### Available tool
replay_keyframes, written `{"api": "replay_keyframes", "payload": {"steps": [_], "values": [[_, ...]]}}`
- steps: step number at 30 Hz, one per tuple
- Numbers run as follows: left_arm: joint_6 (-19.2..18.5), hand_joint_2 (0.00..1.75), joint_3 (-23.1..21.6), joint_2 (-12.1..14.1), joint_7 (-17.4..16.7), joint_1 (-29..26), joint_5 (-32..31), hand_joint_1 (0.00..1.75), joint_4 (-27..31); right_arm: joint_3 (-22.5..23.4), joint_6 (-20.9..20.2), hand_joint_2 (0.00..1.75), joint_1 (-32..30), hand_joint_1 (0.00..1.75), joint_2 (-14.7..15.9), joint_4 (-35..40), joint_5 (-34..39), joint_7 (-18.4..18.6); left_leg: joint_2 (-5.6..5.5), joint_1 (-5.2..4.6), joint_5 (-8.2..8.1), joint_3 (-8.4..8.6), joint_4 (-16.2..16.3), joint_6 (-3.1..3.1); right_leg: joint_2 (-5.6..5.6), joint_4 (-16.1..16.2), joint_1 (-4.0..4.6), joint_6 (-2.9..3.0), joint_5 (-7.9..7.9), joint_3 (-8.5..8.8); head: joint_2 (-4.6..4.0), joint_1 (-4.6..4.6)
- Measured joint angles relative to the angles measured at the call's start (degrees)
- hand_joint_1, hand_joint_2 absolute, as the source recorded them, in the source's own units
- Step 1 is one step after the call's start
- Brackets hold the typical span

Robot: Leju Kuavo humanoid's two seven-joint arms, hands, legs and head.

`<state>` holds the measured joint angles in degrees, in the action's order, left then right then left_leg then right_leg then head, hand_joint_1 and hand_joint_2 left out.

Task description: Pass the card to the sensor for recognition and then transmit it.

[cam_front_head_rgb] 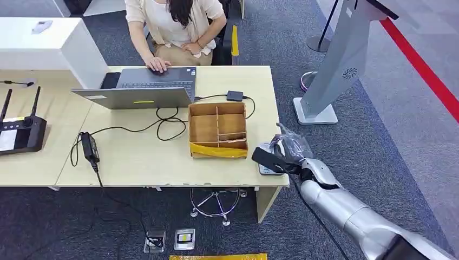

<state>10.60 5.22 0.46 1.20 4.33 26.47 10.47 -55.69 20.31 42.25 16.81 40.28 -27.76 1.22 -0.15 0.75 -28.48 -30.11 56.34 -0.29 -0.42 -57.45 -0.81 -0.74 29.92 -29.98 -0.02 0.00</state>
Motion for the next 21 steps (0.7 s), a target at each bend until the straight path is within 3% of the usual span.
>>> {"api": "replay_keyframes", "payload": {"steps": [21], "values": [[0.0, 0.0, -1.0, 0.0, 0.0, 0.0, 0.2, 0.0, 0.0, -0.5, -0.9, 1.75, -1.0, 1.75, 0.0, -0.7, 0.5, 0.6, 0.06, 0.0, 0.0, 0.03, 0.0, 0.0, 0.1, 0.0, 0.0, 0.0, 0.0, 0.0, 0.0, 0.0]]}}
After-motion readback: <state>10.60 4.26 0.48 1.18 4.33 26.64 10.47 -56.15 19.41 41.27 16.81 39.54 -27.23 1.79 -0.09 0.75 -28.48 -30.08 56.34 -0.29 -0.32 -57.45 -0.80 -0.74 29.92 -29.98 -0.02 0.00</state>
